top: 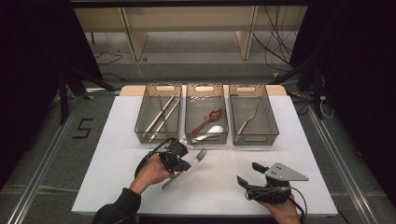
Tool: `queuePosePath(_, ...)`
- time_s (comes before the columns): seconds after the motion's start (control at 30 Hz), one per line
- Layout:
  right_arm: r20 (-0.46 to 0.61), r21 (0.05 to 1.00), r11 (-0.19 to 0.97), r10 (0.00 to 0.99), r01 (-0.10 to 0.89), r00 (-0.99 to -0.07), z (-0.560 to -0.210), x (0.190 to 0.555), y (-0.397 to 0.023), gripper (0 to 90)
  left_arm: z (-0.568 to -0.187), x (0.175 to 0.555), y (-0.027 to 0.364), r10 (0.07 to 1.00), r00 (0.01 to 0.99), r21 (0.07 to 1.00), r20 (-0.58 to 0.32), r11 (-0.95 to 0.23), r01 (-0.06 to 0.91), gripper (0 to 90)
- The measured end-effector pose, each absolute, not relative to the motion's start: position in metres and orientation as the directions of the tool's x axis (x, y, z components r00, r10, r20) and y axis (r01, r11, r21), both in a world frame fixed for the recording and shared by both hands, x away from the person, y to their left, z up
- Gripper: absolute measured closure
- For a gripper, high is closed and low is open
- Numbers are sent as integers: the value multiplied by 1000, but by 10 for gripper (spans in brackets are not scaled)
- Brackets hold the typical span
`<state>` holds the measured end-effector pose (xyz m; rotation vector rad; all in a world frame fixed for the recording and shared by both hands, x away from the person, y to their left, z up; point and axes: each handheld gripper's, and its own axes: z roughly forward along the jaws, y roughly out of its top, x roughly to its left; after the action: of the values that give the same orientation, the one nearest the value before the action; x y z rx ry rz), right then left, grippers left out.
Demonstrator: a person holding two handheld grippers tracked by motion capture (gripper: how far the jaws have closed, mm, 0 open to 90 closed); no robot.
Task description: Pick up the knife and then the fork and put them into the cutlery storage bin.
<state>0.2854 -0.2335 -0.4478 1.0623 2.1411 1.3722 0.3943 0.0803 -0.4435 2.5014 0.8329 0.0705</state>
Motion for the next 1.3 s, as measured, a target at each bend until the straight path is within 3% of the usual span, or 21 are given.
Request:
queuePosePath(0.77, 78, 890, 235, 766, 390, -639, -448, 285, -234, 260, -400, 415, 81, 595, 785, 644, -174, -534, 548, 851)
queuePosePath(1.3, 84, 891, 228, 767, 392, -636, -448, 285, -235, 260, -384, 439, 53, 580, 784, 687, -220, -478, 547, 850)
